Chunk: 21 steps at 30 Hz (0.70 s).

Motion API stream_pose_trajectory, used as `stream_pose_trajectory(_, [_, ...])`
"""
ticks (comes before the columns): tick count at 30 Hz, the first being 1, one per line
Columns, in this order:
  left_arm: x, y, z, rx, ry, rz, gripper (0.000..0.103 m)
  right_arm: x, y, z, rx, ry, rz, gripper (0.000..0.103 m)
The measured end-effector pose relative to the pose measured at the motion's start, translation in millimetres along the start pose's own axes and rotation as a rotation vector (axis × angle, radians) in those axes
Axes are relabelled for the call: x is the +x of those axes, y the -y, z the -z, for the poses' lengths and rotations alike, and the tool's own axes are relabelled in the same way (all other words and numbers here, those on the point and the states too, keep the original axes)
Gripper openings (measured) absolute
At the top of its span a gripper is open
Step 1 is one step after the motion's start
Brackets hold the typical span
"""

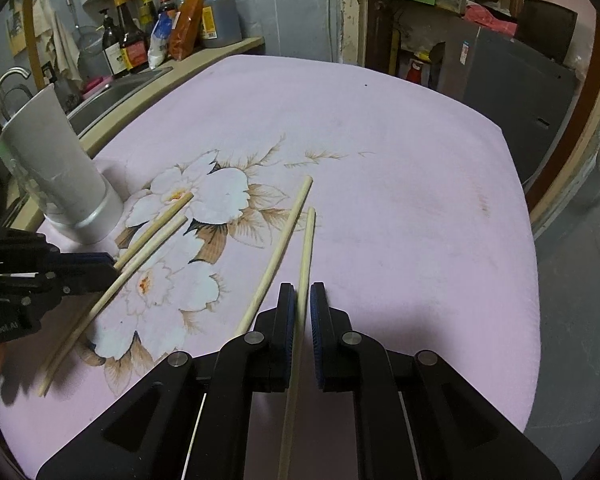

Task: Organize utensils

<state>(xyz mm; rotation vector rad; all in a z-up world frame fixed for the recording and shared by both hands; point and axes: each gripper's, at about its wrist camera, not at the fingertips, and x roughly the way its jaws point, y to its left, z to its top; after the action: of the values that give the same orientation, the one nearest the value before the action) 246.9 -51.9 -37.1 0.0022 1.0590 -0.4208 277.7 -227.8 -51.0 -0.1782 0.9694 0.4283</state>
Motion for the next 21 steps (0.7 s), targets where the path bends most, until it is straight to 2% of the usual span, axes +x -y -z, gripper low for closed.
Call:
stream_pose_trajectory(7, [13, 9, -9, 0.032, -0.057, -0.058, 0.006, 11, 3, -10, -0.004, -0.050, -0.004, 0.007])
stream_pose_trajectory(13, [10, 7, -4, 0.010, -0.038, -0.029, 0.002, 11, 1, -15, -0.004, -0.084, -0.007, 0.004])
stream_pose_trajectory(17, [-3, 6, 9, -0.001, 0.015, 0.019, 0.002, -2, 9, -5, 0.091, -0.025, -0.057, 0.003])
stream_pose_trajectory(21, [-24, 8, 22, 0.018, 0.118, 0.035, 0.002, -32, 6, 18, 0.133, 0.106, -0.084, 0.003])
